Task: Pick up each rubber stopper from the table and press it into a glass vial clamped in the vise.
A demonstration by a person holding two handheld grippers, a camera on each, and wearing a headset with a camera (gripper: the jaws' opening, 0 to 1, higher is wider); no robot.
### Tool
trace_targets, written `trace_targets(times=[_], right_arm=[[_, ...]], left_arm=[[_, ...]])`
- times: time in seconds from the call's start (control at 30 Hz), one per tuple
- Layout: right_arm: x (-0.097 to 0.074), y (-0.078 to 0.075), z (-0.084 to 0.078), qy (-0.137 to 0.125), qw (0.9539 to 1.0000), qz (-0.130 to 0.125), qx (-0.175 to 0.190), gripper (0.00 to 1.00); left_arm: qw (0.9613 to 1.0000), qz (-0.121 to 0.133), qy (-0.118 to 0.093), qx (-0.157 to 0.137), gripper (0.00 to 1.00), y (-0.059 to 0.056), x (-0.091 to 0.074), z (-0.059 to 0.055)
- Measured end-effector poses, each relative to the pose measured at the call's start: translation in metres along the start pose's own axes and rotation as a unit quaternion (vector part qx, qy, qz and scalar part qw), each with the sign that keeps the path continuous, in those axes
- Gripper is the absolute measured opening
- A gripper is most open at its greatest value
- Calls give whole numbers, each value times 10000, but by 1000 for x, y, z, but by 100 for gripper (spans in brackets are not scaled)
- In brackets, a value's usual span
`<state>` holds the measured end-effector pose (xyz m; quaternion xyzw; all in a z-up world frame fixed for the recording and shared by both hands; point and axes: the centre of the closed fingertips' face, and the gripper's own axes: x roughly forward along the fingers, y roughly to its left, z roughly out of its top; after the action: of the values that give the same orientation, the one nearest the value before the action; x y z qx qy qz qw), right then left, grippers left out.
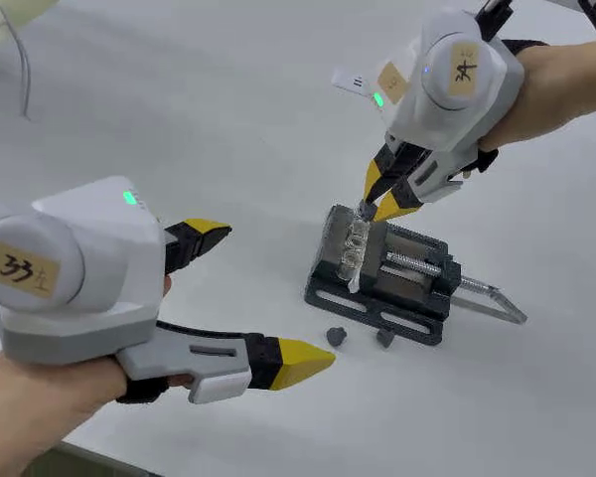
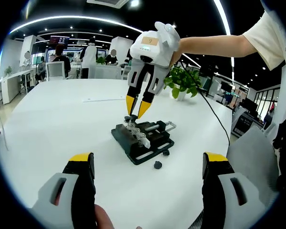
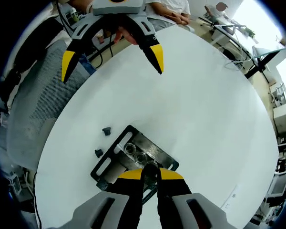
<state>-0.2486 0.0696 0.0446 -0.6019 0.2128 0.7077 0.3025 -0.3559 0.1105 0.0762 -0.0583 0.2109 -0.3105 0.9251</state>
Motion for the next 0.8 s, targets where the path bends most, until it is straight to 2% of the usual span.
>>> trace_targets(times=[0.03, 0.1, 0.27, 0.8], right_arm=[[1, 0, 0, 6, 9999, -2, -150, 5], [3, 0, -5, 118, 9999, 12, -121, 5], [5, 3, -10, 189, 9998, 75, -52, 5], [11, 1, -10, 180, 9996, 142, 191, 5]], left_arm=[[10000, -1, 0, -4, 93, 0, 0, 0], [10000, 5, -6, -14, 93, 1, -1, -1], [10000, -2, -5, -49, 92, 0, -1, -3], [9999, -87, 11, -67, 91, -4, 2, -6]])
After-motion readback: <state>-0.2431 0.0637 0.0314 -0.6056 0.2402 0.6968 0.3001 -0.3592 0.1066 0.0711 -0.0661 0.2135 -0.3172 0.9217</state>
